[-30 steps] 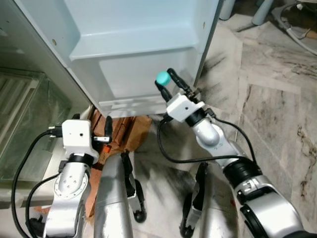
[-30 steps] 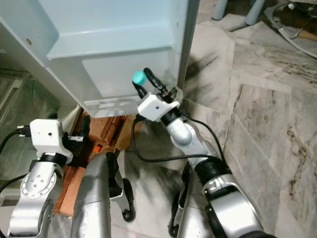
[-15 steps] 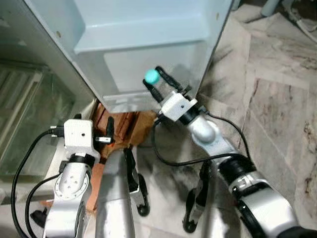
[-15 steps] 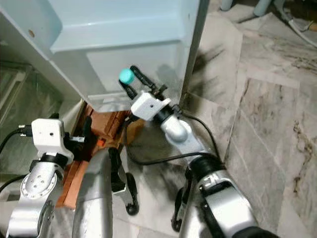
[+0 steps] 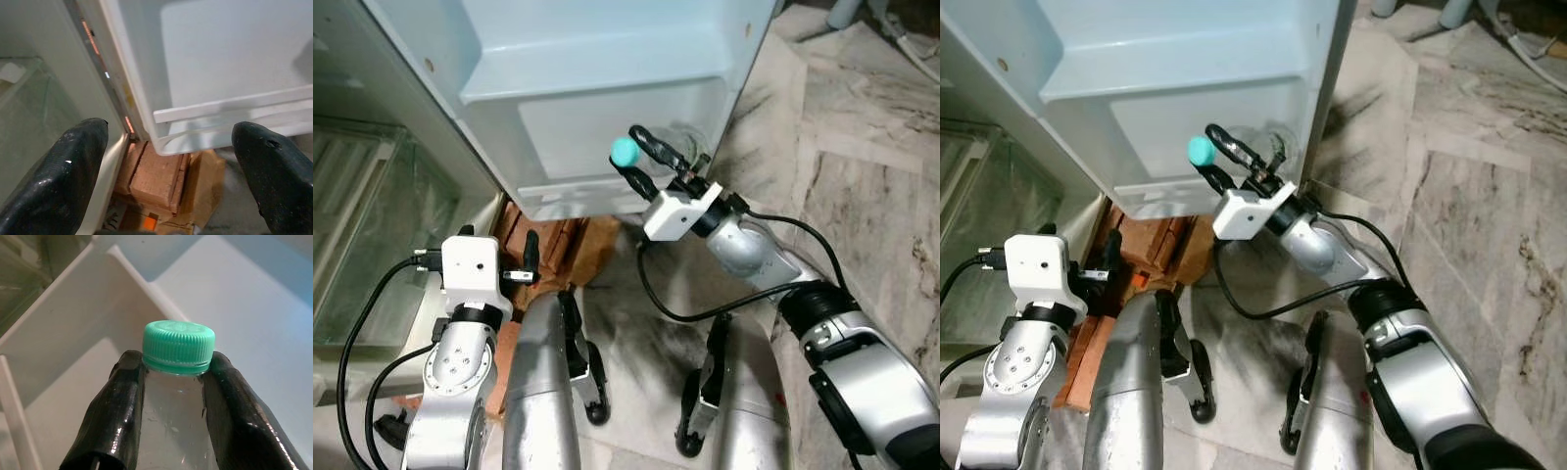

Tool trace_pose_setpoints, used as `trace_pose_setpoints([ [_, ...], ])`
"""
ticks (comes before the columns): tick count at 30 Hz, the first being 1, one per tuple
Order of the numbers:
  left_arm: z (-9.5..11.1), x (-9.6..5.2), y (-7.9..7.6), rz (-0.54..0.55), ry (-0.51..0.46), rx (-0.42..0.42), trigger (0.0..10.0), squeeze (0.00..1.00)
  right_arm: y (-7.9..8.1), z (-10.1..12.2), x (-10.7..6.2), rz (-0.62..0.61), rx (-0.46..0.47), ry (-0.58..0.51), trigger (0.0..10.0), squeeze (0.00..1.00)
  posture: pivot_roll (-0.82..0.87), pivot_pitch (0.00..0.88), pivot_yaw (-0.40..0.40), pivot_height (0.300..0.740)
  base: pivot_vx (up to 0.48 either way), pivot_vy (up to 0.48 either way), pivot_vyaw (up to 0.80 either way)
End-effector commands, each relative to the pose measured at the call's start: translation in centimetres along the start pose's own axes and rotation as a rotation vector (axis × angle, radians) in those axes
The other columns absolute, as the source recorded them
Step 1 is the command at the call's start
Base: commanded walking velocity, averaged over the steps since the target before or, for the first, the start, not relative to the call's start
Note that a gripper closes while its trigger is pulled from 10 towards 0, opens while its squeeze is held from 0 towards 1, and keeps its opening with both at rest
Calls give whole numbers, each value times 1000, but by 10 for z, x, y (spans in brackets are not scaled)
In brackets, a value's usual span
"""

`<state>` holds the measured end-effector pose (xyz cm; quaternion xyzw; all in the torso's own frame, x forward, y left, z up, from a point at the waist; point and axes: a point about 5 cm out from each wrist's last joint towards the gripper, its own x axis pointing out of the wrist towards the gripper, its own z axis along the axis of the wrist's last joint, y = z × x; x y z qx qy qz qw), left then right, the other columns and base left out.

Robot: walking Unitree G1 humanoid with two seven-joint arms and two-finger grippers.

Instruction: Restocking fridge

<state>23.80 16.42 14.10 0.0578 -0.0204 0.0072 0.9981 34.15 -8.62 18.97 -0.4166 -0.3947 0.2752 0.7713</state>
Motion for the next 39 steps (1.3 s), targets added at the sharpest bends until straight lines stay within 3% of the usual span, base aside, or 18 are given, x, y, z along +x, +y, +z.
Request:
trace_pose_setpoints([
  [1, -1, -4, 3, 16, 11, 20, 10000, 0, -11, -12, -12, -13, -47, 50, 10000, 0, 169, 345, 39, 562, 0, 0, 0],
  [2, -1, -3, 3, 15, 10, 20, 10000, 0, -13, -18, -23, 0, -59, 79, 10000, 0, 167, 343, 38, 562, 0, 0, 0],
  [5, -1, -3, 3, 15, 10, 19, 10000, 0, -15, -22, -31, 5, -59, 101, 10000, 0, 164, 341, 38, 562, 0, 0, 0],
  [11, -1, 1, 0, 6, 3, 12, 10000, 0, -20, -33, -70, 5, -48, 200, 10000, 0, 151, 328, 44, 562, 0, 0, 0],
  [17, -1, 2, -1, 0, 2, 10, 10000, 0, -20, -37, -82, -26, -39, 239, 10000, 0, 145, 324, 49, 562, 0, 0, 0],
  [20, -1, 2, -2, -4, 1, 11, 10000, 0, -19, -37, -80, -51, -37, 240, 10000, 0, 146, 323, 55, 562, 0, 0, 0],
  [26, 0, -2, -5, -23, 1, 20, 10000, 0, -5, -33, -51, -139, 32, 250, 10000, 0, 173, 342, 58, 562, 0, 0, 0],
  [31, 1, -8, -2, -19, 4, 33, 10000, 0, 0, -36, -48, -183, 65, 300, 10000, 0, 188, 355, 59, 562, 0, 0, 0],
  [34, 2, -11, -1, -10, 6, 58, 10000, 0, -1, -35, -46, -249, 27, 303, 10000, 0, 201, 376, 69, 562, 0, 0, 0],
  [39, 3, -14, -1, -2, 12, 63, 10000, 0, -4, -23, -24, -286, -22, 210, 10000, 0, 206, 394, 78, 562, 0, 0, 0],
])
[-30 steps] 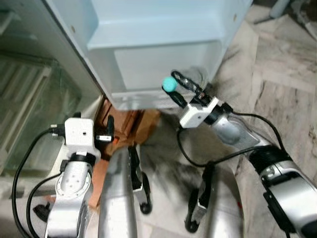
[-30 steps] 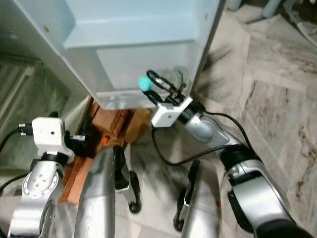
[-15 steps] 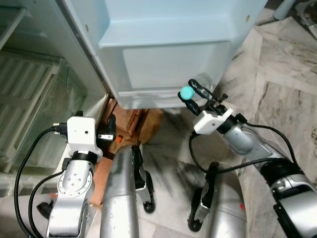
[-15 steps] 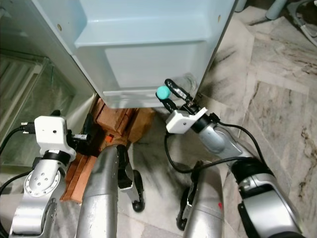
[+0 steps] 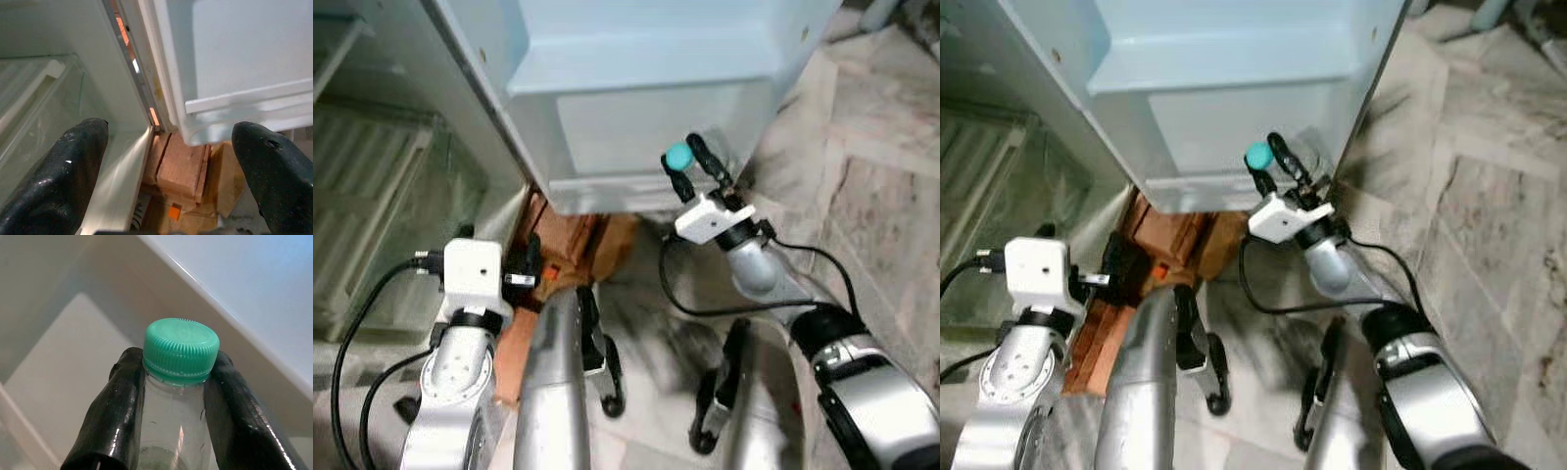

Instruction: Restocking fridge

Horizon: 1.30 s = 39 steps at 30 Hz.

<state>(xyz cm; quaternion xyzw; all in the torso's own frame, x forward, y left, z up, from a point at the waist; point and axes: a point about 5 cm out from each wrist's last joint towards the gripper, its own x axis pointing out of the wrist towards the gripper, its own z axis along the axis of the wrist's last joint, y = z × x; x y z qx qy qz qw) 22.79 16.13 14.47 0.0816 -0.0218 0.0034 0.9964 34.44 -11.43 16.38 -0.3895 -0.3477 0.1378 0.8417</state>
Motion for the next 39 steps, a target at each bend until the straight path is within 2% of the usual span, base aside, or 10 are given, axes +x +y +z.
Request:
trace_pose_setpoints([
  [1, -1, -4, 1, 6, 16, 16, 10000, 0, -11, 2, 8, -55, -31, -23, 10000, 0, 206, 394, 78, 562, 0, 0, 0],
  [4, 0, -9, 3, 15, 19, 30, 10000, 0, -6, 20, 30, -79, -24, -97, 10000, 0, 220, 415, 82, 562, 0, 0, 0],
  [8, 1, -11, 3, 16, 21, 32, 10000, 0, -4, 23, 37, -88, -1, -85, 10000, 0, 227, 424, 81, 562, 0, 0, 0],
  [14, 1, -20, 1, 2, 46, 36, 10000, 0, 5, -7, 31, -151, 124, 229, 10000, 0, 245, 447, 79, 562, 0, 0, 0],
  [20, 1, -20, -1, -28, 44, 50, 10000, 0, 2, -43, 6, -278, 304, 585, 10000, 0, 239, 446, 86, 562, 0, 0, 0],
  [27, 2, -15, -5, -41, 41, 45, 10000, 0, -10, -63, -8, -386, 408, 763, 10000, 0, 225, 432, 80, 562, 0, 0, 0],
  [28, 2, -15, -6, -43, 37, 43, 10000, 0, -13, -65, -8, -395, 416, 769, 10000, 357, 225, 432, 80, 562, 0, 0, 0],
  [29, 2, -15, -6, -43, 37, 43, 10000, 0, -13, -65, -8, -395, 416, 769, 10000, 357, 225, 432, 80, 562, 0, 0, 0],
  [30, 2, -14, -6, -45, 36, 42, 10000, 0, -15, -66, -9, -406, 425, 778, 10000, 988, 225, 424, 78, 562, 0, 0, 0],
  [39, 2, -7, -7, -53, 27, 44, 10000, 0, -21, -65, -1, -418, 457, 773, 10000, 1000, 222, 391, 73, 562, 0, 0, 0],
])
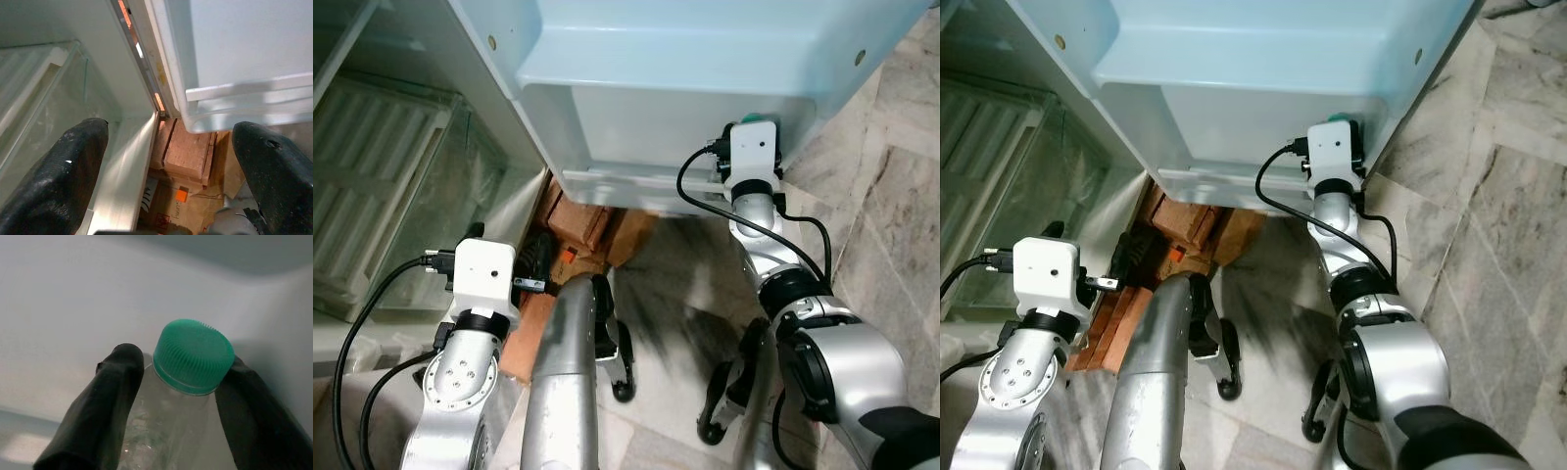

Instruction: Restocking fridge

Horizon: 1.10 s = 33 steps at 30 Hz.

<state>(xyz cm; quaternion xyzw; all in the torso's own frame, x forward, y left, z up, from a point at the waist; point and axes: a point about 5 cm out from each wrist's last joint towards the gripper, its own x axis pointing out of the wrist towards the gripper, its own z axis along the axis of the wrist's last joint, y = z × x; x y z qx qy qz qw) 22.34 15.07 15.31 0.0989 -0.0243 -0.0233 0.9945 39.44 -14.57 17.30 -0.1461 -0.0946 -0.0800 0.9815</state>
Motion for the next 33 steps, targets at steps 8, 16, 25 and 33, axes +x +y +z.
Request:
trace_pose_setpoints([
  [8, -10, 11, 3, 6, 35, -16, 10000, 0, -6, 10, 1, 34, -47, -107, 10000, 1000, 201, 326, 65, 562, 0, 0, 0],
  [16, -18, 19, 7, 11, 50, -57, 10000, 0, -2, 24, -6, 110, -11, -231, 10000, 482, 166, 260, 69, 562, 0, 0, 0],
  [25, -16, 35, 0, -10, 6, -64, 10000, 0, -2, 48, -16, 170, 2, -389, 10000, 0, 125, 166, 76, 562, 0, 0, 0],
  [33, -34, 39, 7, 19, 53, -72, 10000, 0, 1, 33, -57, 253, 62, -373, 10000, 0, 83, 78, 62, 562, 0, 0, 0],
])
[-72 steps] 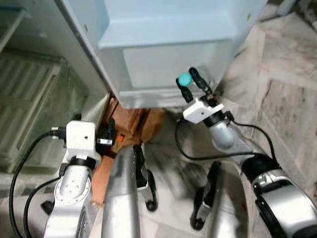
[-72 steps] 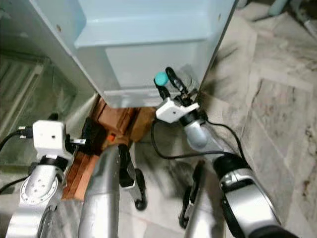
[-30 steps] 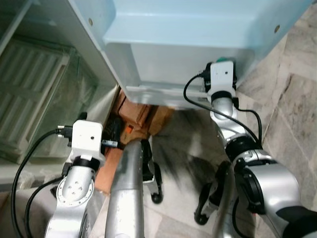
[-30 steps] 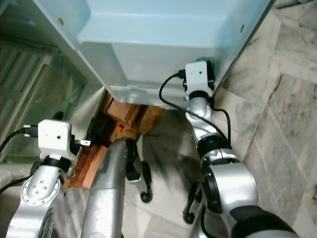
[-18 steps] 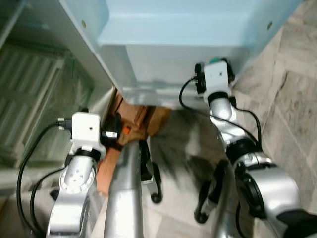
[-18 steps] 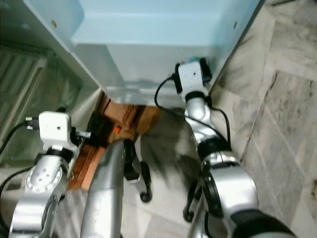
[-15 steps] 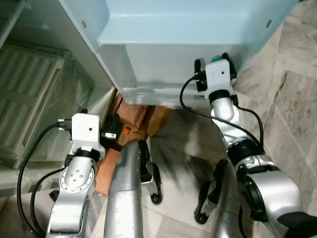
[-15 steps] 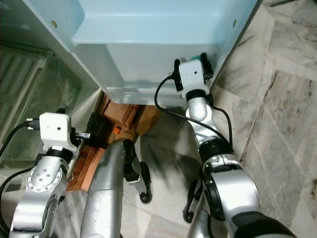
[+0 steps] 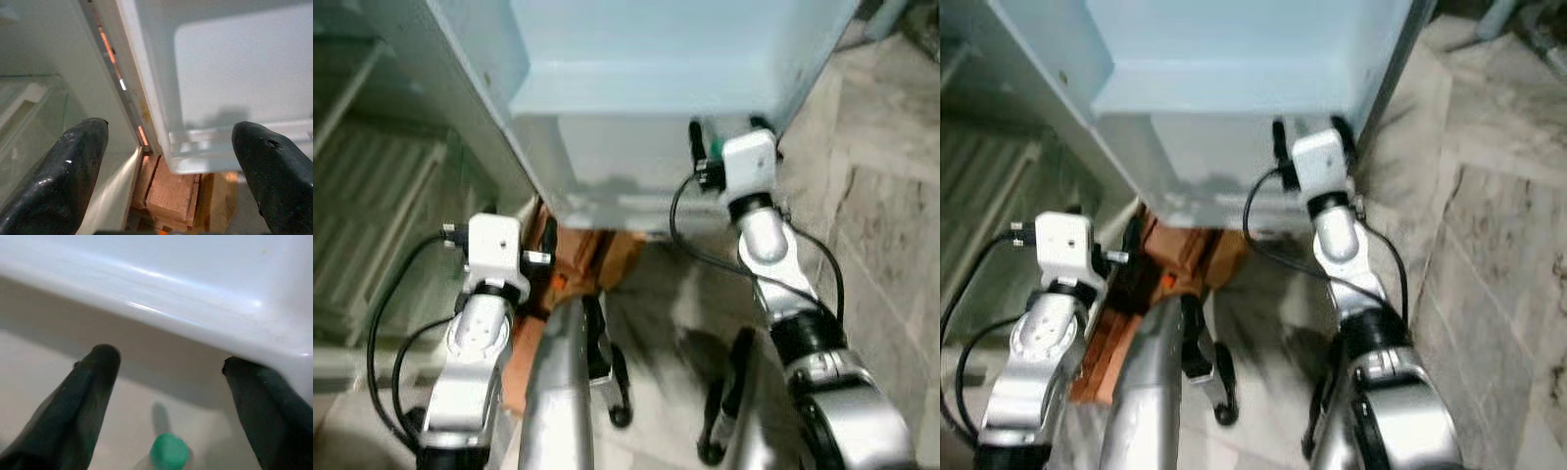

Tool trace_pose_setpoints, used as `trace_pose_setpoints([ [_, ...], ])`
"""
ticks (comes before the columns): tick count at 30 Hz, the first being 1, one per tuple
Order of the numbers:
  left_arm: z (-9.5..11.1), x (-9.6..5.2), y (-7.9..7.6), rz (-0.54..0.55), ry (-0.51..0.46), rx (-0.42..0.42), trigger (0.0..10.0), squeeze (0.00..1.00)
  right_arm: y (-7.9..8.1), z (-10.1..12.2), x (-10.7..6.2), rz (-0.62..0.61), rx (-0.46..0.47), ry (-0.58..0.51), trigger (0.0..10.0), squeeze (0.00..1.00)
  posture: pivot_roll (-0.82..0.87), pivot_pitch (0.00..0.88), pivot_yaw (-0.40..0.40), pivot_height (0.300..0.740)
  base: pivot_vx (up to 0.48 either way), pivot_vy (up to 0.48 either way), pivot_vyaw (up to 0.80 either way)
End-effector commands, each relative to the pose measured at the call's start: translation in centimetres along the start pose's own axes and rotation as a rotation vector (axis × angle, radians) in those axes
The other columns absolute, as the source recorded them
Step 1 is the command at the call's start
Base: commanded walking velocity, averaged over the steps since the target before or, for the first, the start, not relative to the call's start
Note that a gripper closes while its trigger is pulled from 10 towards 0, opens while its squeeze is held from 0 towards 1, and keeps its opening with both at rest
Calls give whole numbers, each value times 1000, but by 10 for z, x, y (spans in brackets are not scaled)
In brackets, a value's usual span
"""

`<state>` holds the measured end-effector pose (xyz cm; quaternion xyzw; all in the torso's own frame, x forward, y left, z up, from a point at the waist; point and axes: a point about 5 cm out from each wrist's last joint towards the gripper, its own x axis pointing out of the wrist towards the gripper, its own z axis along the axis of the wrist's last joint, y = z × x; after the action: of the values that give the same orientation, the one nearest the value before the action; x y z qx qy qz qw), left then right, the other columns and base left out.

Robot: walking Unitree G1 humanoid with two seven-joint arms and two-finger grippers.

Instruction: Restocking fridge

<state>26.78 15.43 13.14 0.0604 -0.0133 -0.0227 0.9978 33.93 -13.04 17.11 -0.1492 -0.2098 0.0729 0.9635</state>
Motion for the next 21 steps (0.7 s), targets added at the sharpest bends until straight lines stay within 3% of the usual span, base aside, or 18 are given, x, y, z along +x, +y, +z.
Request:
trace_pose_setpoints([
  [1, -12, -4, 7, 22, 37, 8, 10000, 0, -1, 17, -5, -9, 31, -78, 10000, 0, 80, 66, 59, 562, 0, 0, 0],
  [2, -14, -4, 7, 23, 39, 9, 10000, 0, 1, 15, -9, -5, 45, -62, 10000, 0, 79, 62, 57, 562, 0, 0, 0],
  [3, -19, -5, 6, 23, 44, 10, 10000, 0, 7, 0, -31, -5, 76, 23, 10000, 0, 80, 31, 50, 562, 0, 0, 0],
  [7, -22, -3, 6, 34, 38, 13, 10000, 0, 20, -28, -77, -18, 172, 209, 10000, 0, 78, 0, 48, 562, 0, 0, 0],
  [9, -22, -1, 6, 35, 38, 10, 10000, 0, 21, -32, -82, -31, 206, 243, 10000, 0, 74, 0, 50, 562, 0, 0, 0],
  [10, -22, 1, 7, 36, 37, 7, 10000, 0, 26, -35, -89, -30, 328, 294, 10000, 0, 67, 0, 52, 562, 0, 0, 0],
  [11, -22, 1, 7, 36, 37, 7, 10000, 0, 26, -35, -89, -30, 328, 294, 10000, 0, 67, 0, 52, 562, 0, 0, 0],
  [12, -22, 4, 7, 29, 29, 14, 10000, 0, 34, -33, -95, 47, 362, 301, 10000, 0, 62, 0, 53, 562, 0, 0, 0],
  [15, -23, 7, 7, 18, 15, 22, 10000, 0, 38, -26, -97, 141, 370, 283, 10000, 0, 60, 0, 52, 562, 0, 0, 0],
  [21, -25, 4, 9, 25, 16, 21, 10000, 0, 22, -22, -95, 78, 368, 255, 10000, 0, 68, 0, 50, 582, 0, 0, 0],
])
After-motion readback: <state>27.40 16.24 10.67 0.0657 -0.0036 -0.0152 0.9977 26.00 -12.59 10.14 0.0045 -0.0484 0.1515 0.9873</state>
